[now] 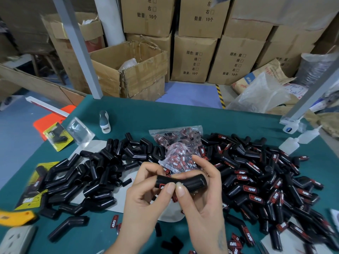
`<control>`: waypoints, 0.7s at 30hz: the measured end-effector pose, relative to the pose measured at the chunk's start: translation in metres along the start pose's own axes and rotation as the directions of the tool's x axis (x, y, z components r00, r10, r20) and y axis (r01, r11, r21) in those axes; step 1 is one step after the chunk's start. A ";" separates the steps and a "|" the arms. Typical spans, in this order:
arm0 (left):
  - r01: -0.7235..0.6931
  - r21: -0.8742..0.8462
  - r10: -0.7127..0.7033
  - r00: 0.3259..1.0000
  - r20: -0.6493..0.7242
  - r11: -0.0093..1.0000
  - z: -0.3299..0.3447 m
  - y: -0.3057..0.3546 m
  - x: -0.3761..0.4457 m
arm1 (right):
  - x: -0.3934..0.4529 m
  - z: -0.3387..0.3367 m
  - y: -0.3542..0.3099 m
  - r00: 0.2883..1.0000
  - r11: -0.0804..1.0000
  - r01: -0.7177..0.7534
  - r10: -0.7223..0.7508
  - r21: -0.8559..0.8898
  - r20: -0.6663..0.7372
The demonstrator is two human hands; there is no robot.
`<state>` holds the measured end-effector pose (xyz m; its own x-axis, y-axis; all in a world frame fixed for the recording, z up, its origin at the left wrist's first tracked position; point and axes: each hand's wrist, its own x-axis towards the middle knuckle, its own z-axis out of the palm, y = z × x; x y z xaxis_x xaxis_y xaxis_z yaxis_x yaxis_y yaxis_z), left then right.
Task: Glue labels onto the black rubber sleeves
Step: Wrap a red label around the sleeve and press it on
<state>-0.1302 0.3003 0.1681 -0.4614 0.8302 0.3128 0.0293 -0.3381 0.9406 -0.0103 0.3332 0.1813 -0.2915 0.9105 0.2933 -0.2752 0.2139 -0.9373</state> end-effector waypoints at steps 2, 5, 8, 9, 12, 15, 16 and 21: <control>0.018 -0.033 -0.019 0.999 -0.030 0.999 0.000 0.000 0.000 | 0.001 0.003 0.001 1.000 1.000 -0.006 0.006 0.011 0.004; 0.038 -0.039 -0.041 0.997 -0.060 0.999 0.000 0.000 0.001 | 0.001 0.007 0.002 1.000 0.999 -0.020 0.020 0.039 0.017; 0.054 -0.040 -0.056 0.996 -0.069 0.998 0.000 0.000 0.000 | 0.002 0.008 0.002 1.000 0.999 -0.018 0.017 0.043 0.012; 0.050 -0.048 -0.053 0.996 -0.069 0.998 0.001 0.001 0.000 | 0.002 0.008 0.002 1.000 0.999 -0.019 0.018 0.049 0.008; 0.034 -0.061 -0.038 0.996 -0.076 0.998 0.000 -0.002 -0.001 | 0.001 0.011 0.003 1.000 0.998 -0.014 0.014 0.056 -0.002; 0.039 -0.042 -0.042 0.995 -0.088 0.998 -0.002 -0.005 -0.002 | 0.001 0.012 0.005 1.000 0.999 -0.010 0.010 0.036 -0.004; 0.040 -0.036 -0.043 0.995 -0.087 0.999 -0.002 -0.005 -0.002 | 0.000 0.011 0.006 1.000 1.000 -0.006 0.007 0.022 -0.005; 0.031 0.002 -0.031 0.996 -0.088 1.000 -0.002 -0.005 -0.002 | 0.001 0.008 0.003 1.000 1.000 -0.014 0.014 -0.020 0.003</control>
<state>-0.1312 0.2996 0.1626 -0.5387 0.7979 0.2705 0.0164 -0.3111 0.9502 -0.0183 0.3319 0.1800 -0.2978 0.9124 0.2808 -0.2525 0.2084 -0.9449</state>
